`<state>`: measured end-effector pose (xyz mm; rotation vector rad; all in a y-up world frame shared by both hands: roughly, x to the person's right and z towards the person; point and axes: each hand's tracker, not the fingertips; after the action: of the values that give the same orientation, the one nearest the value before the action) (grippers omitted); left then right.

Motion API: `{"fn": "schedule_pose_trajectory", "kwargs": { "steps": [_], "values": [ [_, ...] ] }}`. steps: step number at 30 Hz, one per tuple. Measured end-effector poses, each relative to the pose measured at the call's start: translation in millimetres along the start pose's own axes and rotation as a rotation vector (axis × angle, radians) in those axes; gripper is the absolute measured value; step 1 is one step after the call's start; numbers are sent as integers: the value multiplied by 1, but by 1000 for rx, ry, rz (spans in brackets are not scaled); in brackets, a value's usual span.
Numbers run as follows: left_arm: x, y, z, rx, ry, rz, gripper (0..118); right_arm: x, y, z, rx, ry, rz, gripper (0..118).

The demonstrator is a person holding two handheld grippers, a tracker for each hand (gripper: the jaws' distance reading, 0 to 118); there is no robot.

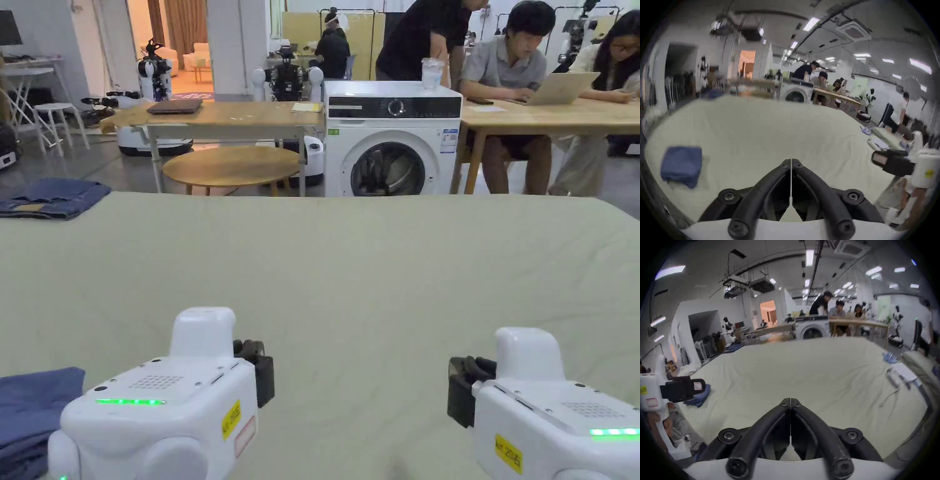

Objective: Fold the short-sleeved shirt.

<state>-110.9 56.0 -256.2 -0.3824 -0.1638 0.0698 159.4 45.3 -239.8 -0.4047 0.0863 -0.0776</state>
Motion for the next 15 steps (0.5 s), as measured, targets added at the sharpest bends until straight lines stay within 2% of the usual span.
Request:
{"fn": "schedule_pose_trajectory", "kwargs": {
  "steps": [2, 5, 8, 11, 15],
  "values": [
    [23, 8, 7, 117, 76, -60, 0, 5, 6, 11, 92, -61, 27, 0],
    [43, 10, 18, 254, 104, -73, 0, 9, 11, 25, 250, -126, 49, 0],
    [56, 3, 25, 363, 189, -129, 0, 8, 11, 34, 380, -194, 48, 0],
    [56, -6, 33, 391, 165, -134, 0, 3, 10, 36, 409, -191, 55, 0],
    [52, -5, 36, 407, 169, -147, 0, -8, 7, 35, 431, -171, 116, 0]
  ]
}}
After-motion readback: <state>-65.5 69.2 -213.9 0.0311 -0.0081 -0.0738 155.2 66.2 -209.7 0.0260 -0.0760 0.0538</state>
